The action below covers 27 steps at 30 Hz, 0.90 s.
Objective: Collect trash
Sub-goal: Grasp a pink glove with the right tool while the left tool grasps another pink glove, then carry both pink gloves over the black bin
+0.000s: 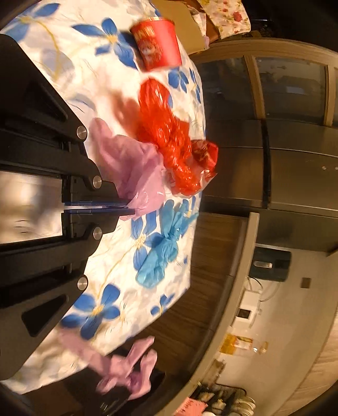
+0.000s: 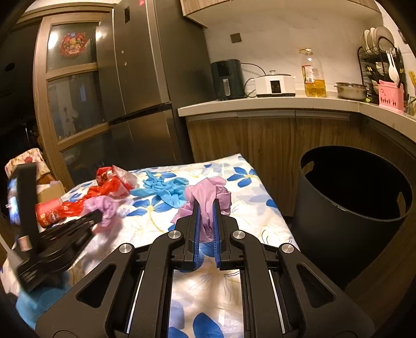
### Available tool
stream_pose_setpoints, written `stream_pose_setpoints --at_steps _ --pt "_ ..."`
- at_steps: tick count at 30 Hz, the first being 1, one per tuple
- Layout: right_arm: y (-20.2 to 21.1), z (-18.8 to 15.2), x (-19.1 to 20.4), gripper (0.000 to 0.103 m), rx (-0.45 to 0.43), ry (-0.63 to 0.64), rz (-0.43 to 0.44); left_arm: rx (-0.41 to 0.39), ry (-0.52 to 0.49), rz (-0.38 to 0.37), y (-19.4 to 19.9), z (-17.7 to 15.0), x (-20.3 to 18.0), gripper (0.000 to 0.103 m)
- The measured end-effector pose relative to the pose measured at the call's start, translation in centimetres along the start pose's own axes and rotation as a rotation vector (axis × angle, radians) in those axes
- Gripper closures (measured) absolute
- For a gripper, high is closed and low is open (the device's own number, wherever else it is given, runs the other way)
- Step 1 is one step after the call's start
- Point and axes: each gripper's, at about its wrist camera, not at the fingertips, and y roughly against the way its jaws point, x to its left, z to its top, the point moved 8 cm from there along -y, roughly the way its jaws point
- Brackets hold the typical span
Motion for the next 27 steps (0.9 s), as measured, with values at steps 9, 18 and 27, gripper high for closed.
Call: stream_pose_setpoints --at_steps 9,18,27 --pt "1.9 0.4 0.5 0.095 -0.016 0.004 0.04 -0.067 -0.002 -0.042 5.7 0.7 0.3 0.102" --pt "3.8 1.2 -0.3 0.095 -0.044 0.003 0.042 -0.095 -0.04 -0.068 7.3 1.5 -1.9 0.102" --pt "5.6 2.6 -4.1 0.096 -0.085 -0.013 -0.013 -0.112 -0.115 -0.154 7.0 2.5 -7.8 0.102"
